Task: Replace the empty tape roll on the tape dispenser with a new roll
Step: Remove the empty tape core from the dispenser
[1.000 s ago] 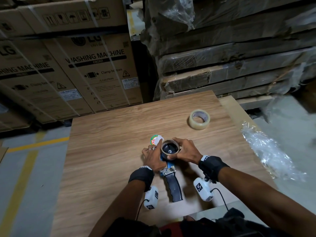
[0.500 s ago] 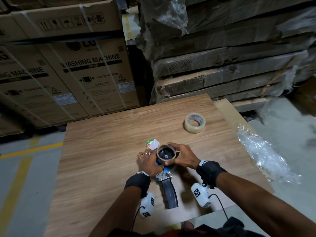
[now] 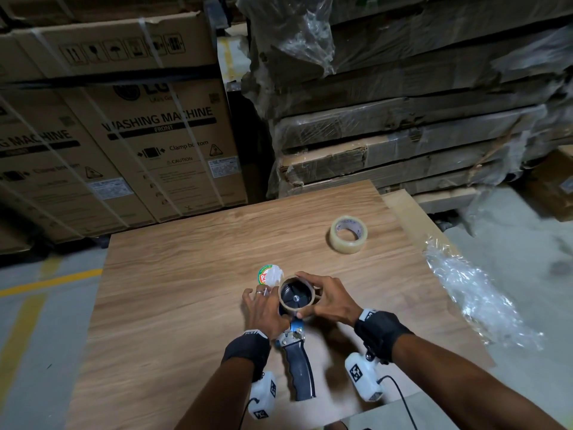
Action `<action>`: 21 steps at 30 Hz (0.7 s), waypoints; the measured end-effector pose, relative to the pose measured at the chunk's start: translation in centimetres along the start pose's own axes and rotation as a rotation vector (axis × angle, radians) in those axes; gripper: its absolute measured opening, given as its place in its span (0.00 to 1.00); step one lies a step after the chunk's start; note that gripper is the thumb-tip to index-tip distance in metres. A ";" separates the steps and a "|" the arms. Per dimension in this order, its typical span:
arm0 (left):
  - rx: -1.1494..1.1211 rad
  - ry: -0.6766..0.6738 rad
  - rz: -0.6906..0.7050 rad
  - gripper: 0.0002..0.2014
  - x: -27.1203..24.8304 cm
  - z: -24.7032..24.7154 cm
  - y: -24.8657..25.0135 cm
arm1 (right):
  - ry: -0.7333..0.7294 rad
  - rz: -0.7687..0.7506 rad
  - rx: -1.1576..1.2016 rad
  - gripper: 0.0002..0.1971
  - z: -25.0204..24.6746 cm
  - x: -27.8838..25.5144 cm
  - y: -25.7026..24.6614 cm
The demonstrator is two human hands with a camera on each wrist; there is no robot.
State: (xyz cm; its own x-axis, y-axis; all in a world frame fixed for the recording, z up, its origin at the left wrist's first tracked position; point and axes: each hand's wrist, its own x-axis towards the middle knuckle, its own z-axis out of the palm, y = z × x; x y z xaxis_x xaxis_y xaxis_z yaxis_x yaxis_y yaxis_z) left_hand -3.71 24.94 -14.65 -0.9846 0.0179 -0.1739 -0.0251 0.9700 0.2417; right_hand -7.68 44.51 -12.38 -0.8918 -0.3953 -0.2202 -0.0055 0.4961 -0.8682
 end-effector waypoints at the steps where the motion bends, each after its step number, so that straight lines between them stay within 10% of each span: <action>1: -0.012 0.028 0.011 0.32 0.1 0.3 -0.1 | 0.011 0.001 0.000 0.45 -0.1 0.1 0.0; 4: 0.007 0.054 0.020 0.33 -0.1 0.2 0.0 | 0.036 0.036 0.063 0.30 -0.9 0.4 0.0; 11: 0.023 -0.008 -0.025 0.37 -0.5 -1.0 1.1 | 0.063 0.041 0.124 0.40 -3.4 0.4 -0.6; 21: -0.120 0.057 -0.020 0.37 -0.8 -1.5 1.1 | 0.462 0.285 0.007 0.41 -9.8 -3.8 5.5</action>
State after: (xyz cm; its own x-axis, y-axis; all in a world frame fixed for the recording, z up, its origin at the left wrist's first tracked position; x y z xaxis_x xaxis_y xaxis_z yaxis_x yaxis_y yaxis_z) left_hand -3.20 25.61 -12.83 -0.9918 -0.0183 -0.1262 -0.0620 0.9340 0.3518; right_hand -8.77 56.26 -11.95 -0.9637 0.1357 -0.2300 0.2668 0.5286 -0.8059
